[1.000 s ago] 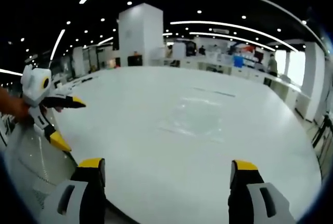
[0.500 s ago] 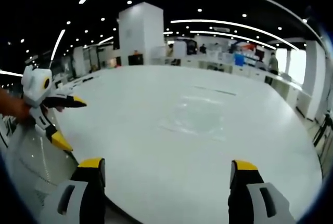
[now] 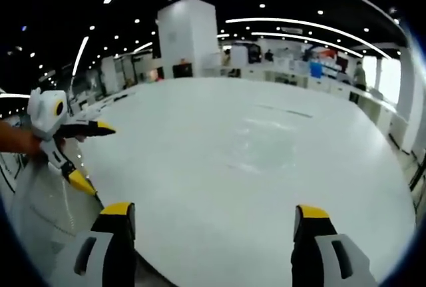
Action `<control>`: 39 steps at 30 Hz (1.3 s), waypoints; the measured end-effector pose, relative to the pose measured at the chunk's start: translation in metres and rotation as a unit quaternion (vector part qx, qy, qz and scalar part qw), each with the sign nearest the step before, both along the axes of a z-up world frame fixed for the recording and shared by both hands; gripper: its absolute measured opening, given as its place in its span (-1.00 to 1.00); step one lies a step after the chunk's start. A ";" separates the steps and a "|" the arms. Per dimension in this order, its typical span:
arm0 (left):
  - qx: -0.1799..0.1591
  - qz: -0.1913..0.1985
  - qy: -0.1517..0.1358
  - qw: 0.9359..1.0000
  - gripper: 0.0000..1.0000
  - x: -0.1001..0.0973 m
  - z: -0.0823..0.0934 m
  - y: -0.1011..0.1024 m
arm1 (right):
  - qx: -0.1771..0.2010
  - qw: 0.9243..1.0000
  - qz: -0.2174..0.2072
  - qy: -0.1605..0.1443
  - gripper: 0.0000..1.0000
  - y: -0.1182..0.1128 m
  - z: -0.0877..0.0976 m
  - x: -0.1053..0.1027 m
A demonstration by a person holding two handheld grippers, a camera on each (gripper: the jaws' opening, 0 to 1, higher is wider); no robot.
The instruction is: Open the resealable bag by pulling the two sides of the seal apart until the entire bag opening is separated and visibly accessible.
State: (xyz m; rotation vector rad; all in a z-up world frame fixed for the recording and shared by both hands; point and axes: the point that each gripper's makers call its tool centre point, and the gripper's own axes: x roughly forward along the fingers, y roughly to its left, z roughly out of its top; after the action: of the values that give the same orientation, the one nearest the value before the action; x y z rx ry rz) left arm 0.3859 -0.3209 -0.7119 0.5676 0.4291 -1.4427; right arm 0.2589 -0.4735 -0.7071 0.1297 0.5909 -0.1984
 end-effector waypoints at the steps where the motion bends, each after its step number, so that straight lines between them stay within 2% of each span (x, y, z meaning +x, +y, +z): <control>1: 0.000 0.000 -0.001 1.000 0.94 0.000 0.000 0.000 | -0.003 1.000 0.005 0.001 0.94 0.000 0.001 0.002; 10: 0.002 -0.001 -0.005 1.000 0.91 0.000 -0.001 0.002 | -0.018 0.999 0.039 0.013 0.90 -0.004 0.005 0.022; 21: 0.008 -0.003 -0.007 1.000 0.89 0.000 -0.004 0.003 | -0.021 0.997 0.057 0.044 0.87 -0.019 -0.008 0.028; 29: 0.004 -0.004 -0.010 1.000 0.88 0.000 -0.003 0.002 | -0.041 0.994 0.085 0.062 0.68 -0.027 -0.012 0.033; 31: 0.005 -0.005 -0.011 1.000 0.88 0.000 -0.003 0.002 | -0.046 0.992 0.104 0.047 0.50 -0.027 -0.008 0.038; 39: 0.004 -0.006 -0.011 1.000 0.86 -0.001 -0.003 0.001 | -0.058 0.990 0.120 0.051 0.36 -0.039 -0.013 0.051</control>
State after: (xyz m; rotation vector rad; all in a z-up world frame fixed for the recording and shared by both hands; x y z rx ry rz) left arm 0.3851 -0.3194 -0.7144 0.5931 0.4143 -1.4460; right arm 0.3098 -0.5121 -0.7203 -0.0644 0.6901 -0.0055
